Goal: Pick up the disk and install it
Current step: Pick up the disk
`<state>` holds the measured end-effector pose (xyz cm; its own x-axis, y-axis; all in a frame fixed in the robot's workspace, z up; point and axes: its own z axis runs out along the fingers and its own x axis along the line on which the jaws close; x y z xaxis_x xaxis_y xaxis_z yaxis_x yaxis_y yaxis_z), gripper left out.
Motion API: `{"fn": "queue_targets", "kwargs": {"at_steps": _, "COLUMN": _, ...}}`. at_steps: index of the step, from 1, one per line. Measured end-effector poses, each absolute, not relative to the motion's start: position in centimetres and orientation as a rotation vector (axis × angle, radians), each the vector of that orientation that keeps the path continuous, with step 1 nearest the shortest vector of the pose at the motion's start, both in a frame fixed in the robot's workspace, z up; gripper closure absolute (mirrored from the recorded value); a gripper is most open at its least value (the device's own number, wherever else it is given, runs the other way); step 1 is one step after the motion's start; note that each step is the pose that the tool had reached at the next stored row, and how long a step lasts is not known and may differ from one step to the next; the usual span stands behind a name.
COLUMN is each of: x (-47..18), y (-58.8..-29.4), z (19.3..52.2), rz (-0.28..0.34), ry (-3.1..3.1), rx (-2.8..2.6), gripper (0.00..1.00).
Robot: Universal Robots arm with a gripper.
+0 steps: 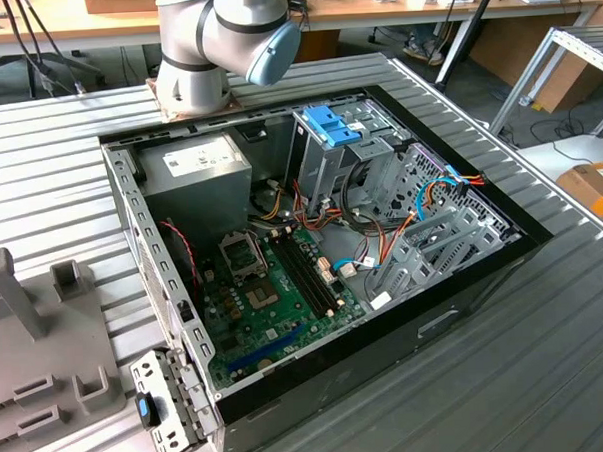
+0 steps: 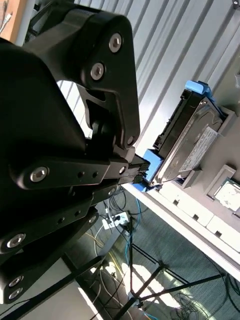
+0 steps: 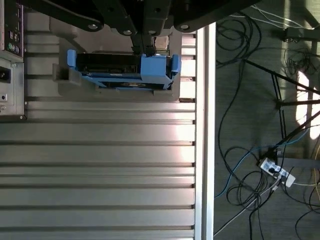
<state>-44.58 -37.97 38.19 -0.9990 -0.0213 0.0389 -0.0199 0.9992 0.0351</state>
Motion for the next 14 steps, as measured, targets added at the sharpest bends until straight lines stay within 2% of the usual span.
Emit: {"fn": "queue_targets", "kwargs": {"at_steps": 14, "x": -44.58, "y": -37.97, "z": 38.18, "rz": -0.042, "ry": -3.042, "rx": 0.58, "gripper": 0.89}}
